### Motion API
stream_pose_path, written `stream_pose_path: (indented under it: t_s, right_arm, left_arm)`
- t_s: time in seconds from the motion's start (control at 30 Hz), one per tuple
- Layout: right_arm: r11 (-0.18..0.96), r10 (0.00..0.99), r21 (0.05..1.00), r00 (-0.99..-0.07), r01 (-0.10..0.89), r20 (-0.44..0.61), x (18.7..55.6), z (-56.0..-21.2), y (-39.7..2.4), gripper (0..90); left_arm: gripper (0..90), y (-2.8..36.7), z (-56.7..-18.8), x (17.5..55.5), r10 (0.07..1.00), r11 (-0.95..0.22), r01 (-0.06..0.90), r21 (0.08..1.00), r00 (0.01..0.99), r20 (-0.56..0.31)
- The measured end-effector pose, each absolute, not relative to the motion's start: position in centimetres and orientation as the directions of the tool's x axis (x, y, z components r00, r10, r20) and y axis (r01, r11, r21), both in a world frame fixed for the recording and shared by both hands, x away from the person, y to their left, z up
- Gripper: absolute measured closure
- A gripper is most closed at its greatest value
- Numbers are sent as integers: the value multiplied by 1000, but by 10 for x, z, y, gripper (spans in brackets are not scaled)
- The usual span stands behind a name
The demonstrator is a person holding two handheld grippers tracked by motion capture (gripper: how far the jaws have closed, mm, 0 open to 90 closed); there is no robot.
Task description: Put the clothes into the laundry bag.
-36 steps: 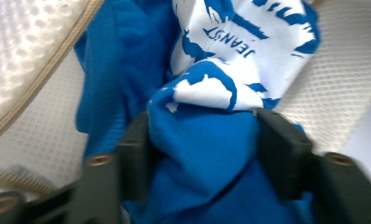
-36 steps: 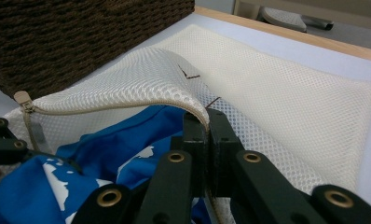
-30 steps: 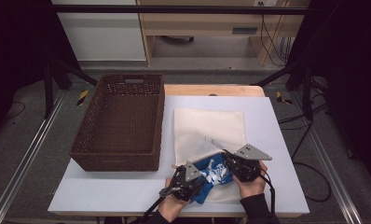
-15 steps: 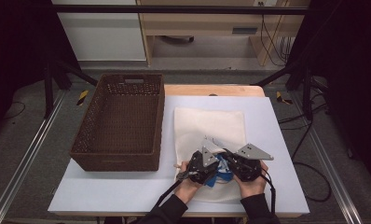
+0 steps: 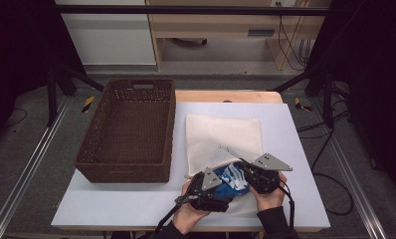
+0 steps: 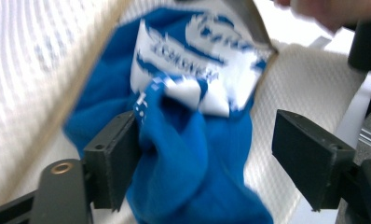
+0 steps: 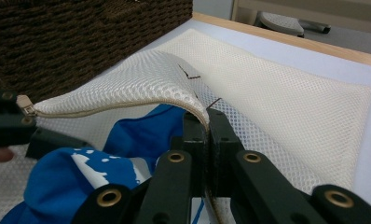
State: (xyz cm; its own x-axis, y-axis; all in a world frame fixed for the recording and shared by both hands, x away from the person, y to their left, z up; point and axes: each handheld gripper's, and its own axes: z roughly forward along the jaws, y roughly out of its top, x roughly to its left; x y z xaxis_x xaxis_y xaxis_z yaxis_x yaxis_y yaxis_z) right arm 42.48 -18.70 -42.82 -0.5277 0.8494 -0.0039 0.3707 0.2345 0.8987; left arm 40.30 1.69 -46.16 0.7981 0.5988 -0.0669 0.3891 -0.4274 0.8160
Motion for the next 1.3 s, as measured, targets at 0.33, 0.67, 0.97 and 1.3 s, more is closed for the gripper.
stream_pose_path:
  t_s: [0.33, 0.67, 0.97, 1.3]
  right_arm:
    - [240, 846, 895, -534, 375, -3, 426, -430, -186, 875]
    - [228, 841, 903, -541, 365, 7, 423, -426, -185, 876]
    - [213, 850, 903, -526, 374, 17, 423, -426, -190, 876]
    - [219, 850, 899, -527, 378, 15, 426, -429, -191, 875]
  left_arm:
    - [784, 9, -468, 416, 659, -441, 438, 783, 751, -49]
    - [773, -25, -461, 438, 677, -427, 392, 815, 736, 1]
    - [735, -36, -484, 458, 700, -470, 334, 817, 705, 114]
    - [395, -15, -470, 442, 665, -444, 363, 819, 746, 29]
